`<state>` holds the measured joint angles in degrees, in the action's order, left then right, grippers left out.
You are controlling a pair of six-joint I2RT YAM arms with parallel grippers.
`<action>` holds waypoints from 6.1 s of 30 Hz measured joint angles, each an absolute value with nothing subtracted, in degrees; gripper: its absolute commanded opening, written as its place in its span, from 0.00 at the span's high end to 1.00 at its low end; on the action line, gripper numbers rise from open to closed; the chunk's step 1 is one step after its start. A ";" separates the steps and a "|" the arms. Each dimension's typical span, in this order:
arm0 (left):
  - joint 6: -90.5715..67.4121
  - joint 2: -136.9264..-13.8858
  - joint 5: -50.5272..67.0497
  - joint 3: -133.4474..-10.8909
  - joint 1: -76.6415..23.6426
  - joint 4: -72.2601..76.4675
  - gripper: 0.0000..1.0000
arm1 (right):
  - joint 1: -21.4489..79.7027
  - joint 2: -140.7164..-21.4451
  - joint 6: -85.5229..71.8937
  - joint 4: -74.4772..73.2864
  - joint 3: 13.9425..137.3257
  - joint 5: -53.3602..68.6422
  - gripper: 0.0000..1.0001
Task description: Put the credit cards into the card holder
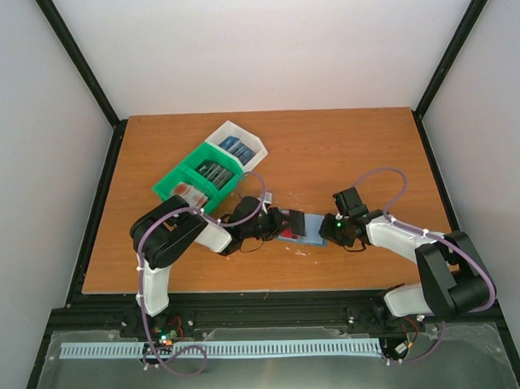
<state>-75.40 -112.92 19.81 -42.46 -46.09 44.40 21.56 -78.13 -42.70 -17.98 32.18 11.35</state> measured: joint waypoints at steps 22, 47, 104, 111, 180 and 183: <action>-76.58 -115.57 23.44 -42.61 -47.35 46.76 0.99 | 21.56 -78.28 -42.92 -17.26 31.99 12.73 0.71; -73.76 -118.24 25.21 -48.62 -47.27 44.73 0.95 | 21.56 -77.78 -42.17 -17.12 31.83 12.80 0.64; -50.57 -118.41 30.83 -64.90 -47.42 14.63 0.53 | 19.14 -78.83 -32.14 -25.85 35.62 11.57 0.59; -49.71 -119.63 34.13 -65.32 -47.35 14.70 0.53 | 19.14 -79.61 -31.73 -25.78 36.27 11.60 0.60; -43.66 -115.44 30.22 -67.22 -50.15 -1.28 0.73 | 19.16 -75.00 -35.35 -25.10 33.65 12.88 0.65; -42.96 -115.15 28.64 -67.22 -50.15 -2.15 0.73 | 19.16 -72.58 -35.62 -26.00 33.65 12.08 0.67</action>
